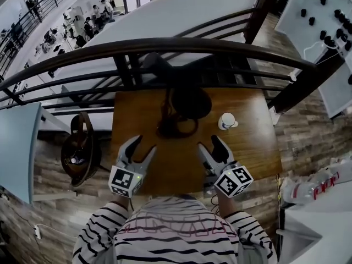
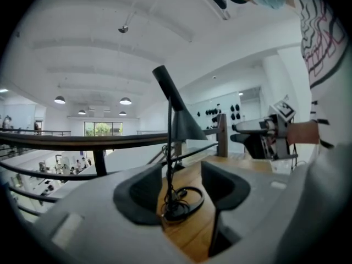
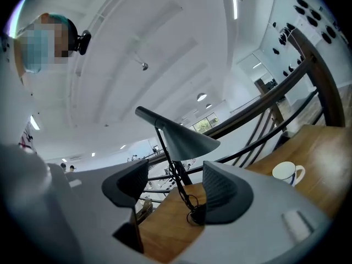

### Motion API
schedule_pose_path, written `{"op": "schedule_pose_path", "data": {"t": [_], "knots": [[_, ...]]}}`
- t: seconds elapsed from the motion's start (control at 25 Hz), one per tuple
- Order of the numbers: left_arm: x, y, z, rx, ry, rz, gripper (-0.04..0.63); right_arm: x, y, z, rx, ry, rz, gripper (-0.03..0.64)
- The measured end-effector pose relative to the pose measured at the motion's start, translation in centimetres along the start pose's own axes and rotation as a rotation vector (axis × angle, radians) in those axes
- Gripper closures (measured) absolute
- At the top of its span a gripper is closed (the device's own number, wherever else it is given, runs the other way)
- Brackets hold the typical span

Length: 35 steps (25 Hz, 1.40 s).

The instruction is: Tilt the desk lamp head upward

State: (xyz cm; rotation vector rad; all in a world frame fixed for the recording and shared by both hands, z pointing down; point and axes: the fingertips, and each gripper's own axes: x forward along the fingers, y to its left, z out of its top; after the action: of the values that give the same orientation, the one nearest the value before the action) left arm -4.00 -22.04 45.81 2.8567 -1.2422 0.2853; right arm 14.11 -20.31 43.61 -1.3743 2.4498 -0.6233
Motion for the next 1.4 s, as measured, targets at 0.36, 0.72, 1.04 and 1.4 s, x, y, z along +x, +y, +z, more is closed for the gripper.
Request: {"op": "schedule_pose_path", "data": {"t": [0.36, 0.72, 1.04, 1.4], "knots": [[5.9, -0.6, 0.1, 0.049, -0.012, 0.074, 0.376, 2.1, -3.8, -0.6, 0.044, 0.075, 0.085, 0.293], [10.5, 1.3, -3.2, 0.041, 0.039, 0.149, 0.374, 4.3, -6.1, -0.7, 0.085, 0.089, 0.139, 0.285], [14.4, 2.5, -4.8, 0.049, 0.095, 0.12, 0.37, 5.6, -7.4, 1.0, 0.111, 0.048, 0.176, 0.285], [17.3, 3.8, -5.5, 0.041, 0.127, 0.089, 0.383, 7.2, -8.2, 1.4, 0.138, 0.038, 0.199, 0.285]]}}
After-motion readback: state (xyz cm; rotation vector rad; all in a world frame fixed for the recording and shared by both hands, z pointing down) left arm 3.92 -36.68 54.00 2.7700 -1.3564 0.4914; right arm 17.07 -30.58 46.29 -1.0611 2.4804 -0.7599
